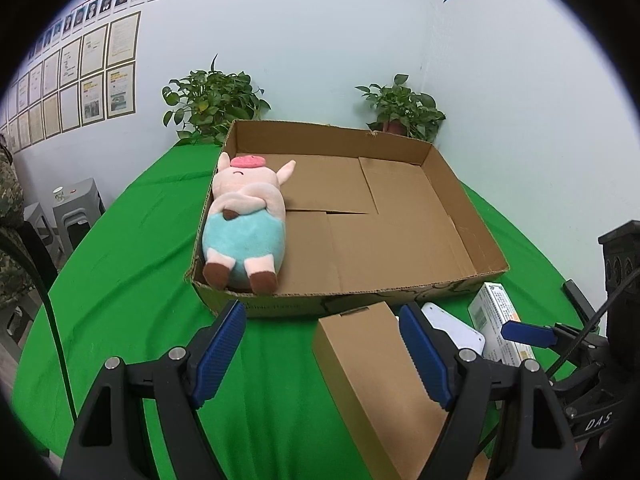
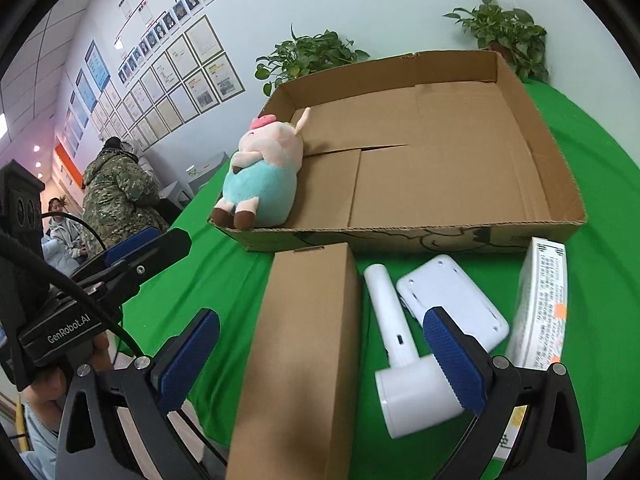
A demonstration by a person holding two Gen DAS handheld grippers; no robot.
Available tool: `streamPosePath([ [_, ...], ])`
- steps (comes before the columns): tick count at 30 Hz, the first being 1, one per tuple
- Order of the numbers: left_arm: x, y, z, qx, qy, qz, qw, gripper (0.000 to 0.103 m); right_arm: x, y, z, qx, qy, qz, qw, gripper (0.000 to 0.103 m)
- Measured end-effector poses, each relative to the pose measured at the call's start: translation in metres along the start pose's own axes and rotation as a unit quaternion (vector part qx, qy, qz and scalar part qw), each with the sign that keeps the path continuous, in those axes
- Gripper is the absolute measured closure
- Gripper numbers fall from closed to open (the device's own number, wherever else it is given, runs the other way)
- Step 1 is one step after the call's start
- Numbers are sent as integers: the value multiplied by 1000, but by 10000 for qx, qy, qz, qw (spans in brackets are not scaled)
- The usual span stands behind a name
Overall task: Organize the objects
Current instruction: 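Lower the plush pig into the box and open the left gripper, then move the right gripper to the long brown box and grasp its end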
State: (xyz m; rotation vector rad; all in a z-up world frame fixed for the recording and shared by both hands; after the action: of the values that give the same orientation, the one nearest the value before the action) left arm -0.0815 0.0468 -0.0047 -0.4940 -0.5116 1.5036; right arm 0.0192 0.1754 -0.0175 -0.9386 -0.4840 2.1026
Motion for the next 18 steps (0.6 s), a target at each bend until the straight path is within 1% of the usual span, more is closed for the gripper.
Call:
streamPosePath([
  [4,4,0,-5,-19,23,90,10000,24,1,-9,-4,61,23,173,9998,1],
  [6,6,-1,-7,4,37,104,9999,24,1,-9,-3,66,-5,181,9998,6],
  [7,6,-2,-7,22,33,114,9999,24,1,-9,-4,40,-23,160,9999,14],
  [8,6,-3,-7,35,30,124,9999,24,1,-9,-6,-4,-31,111,9999,18],
  [9,7,-4,-7,40,25,133,9999,24,1,-7,-5,-41,-44,70,10000,26],
  [11,7,-7,-7,41,-8,133,9999,24,1,-4,-7,-177,-96,-127,9997,48],
  [12,6,-9,-7,47,-22,135,9999,24,2,-3,-7,-233,-90,-171,9995,53],
  [13,5,-10,-7,52,-35,152,9999,24,1,-2,-8,-279,-73,-171,9994,61],
  [14,4,-12,-7,58,-63,181,9998,24,0,-3,-9,-292,-80,-166,9994,65],
  [17,0,-19,-8,67,-176,130,9997,24,-4,-8,-9,-249,-170,-265,9992,70],
  [18,0,-21,-8,62,-182,99,9998,24,-5,-10,-10,-243,-188,-273,9992,70],
])
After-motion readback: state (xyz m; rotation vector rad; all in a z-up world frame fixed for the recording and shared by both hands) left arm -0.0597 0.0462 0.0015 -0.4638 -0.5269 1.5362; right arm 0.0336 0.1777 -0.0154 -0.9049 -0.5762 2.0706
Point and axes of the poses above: each gripper's, at about its wrist camera, not at the fingertips, and y roughly the way its jaws point, x to its right, z to its top, the point moved 5 cm from there along y, roughly the way its jaws point, and after that the axes turned 12 degrees about z, right-handed, at the moved point
